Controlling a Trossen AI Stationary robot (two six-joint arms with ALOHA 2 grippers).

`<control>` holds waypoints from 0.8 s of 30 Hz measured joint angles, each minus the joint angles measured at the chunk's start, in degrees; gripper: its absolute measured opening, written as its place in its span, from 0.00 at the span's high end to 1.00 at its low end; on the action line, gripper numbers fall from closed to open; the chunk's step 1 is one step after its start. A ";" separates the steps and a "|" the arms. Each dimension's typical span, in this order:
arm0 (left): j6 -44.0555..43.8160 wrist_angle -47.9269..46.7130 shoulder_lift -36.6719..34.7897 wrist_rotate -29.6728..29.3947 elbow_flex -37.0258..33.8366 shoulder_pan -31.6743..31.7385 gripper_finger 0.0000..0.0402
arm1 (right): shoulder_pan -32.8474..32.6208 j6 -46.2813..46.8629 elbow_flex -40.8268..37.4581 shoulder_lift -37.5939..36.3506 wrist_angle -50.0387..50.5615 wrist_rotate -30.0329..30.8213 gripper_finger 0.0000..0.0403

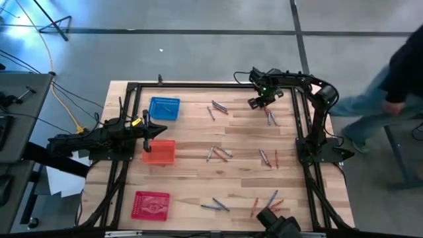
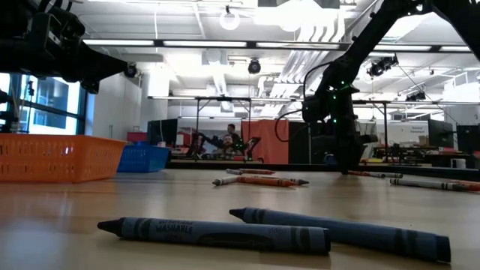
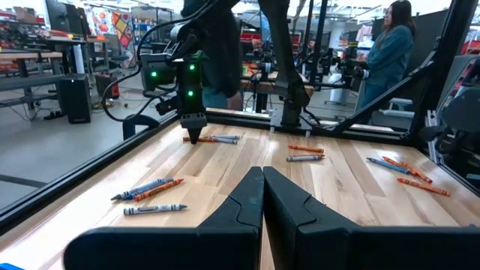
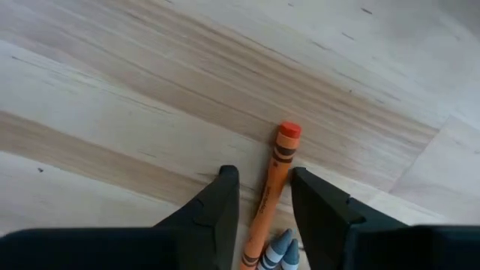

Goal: Sort crayons
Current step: Put the orange crayon into the orange bin

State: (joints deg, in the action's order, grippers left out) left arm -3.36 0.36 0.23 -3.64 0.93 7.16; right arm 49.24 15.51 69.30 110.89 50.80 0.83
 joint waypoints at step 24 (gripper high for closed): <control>0.00 0.00 0.00 0.00 0.01 -0.02 1.00 | -0.24 0.50 5.34 -0.37 2.24 0.73 0.99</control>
State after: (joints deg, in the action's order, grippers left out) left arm -3.36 0.36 0.23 -3.64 0.95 7.14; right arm 49.01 16.01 74.64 110.52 53.04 1.56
